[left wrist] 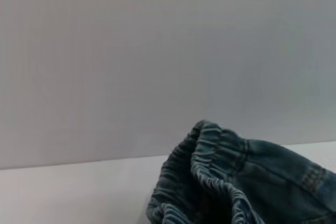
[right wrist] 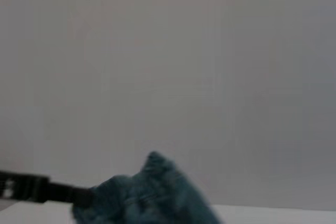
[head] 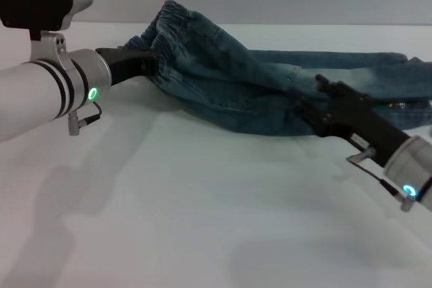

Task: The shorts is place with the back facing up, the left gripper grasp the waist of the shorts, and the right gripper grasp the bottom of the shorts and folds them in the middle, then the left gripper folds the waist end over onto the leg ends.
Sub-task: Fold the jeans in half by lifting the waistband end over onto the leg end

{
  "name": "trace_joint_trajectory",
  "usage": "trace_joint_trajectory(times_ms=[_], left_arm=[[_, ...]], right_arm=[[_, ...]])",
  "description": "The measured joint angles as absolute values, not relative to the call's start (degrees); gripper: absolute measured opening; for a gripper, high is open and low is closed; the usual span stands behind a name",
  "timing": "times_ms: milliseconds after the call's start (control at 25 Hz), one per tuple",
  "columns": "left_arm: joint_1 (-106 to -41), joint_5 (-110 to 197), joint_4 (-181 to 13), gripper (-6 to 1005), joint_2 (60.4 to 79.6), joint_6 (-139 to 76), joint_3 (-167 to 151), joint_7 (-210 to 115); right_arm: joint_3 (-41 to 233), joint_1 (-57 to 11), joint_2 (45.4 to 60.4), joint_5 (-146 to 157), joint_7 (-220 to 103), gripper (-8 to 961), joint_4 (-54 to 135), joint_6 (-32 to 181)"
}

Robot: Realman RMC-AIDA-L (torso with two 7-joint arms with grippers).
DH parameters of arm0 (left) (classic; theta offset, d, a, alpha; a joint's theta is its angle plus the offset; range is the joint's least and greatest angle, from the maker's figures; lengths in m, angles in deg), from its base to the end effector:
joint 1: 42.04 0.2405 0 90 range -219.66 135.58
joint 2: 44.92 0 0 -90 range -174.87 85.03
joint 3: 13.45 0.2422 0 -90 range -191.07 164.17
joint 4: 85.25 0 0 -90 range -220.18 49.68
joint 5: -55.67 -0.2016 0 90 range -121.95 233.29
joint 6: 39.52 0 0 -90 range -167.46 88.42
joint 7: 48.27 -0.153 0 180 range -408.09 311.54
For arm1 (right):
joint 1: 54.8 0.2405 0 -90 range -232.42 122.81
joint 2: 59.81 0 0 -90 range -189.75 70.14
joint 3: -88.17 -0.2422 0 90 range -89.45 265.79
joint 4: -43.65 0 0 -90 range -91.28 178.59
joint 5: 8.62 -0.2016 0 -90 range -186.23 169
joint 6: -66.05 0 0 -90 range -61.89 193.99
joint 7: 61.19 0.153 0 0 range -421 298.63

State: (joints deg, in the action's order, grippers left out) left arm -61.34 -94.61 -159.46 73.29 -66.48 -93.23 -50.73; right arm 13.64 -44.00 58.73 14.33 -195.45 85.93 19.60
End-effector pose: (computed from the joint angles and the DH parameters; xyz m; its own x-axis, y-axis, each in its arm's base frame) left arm -0.1882 0.3815 -0.0230 0.6434 0.5306 0.5518 0.7548 -0.3194 -0.5730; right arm 0.2421 0.3112 -0.0536 0.6115 -0.2018 -0.7651 -0.7076 -0.5721 -0.4147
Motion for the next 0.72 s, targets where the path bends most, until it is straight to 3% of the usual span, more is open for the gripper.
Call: trace_joint_trajectory(times_ms=[560,720], left_arm=[[-60.86,-94.63,-161.06,43,73.12,-67.49,-92.56,-50.74],[-60.85,-94.63,-161.13,43,73.12,-67.49,-92.62,-50.74]], right_arm=[[18.83,-34.56,58.67,14.39,-188.71,395,84.94,34.35],[19.53,-31.31,58.68,14.59,-185.87,230,82.26,35.43]])
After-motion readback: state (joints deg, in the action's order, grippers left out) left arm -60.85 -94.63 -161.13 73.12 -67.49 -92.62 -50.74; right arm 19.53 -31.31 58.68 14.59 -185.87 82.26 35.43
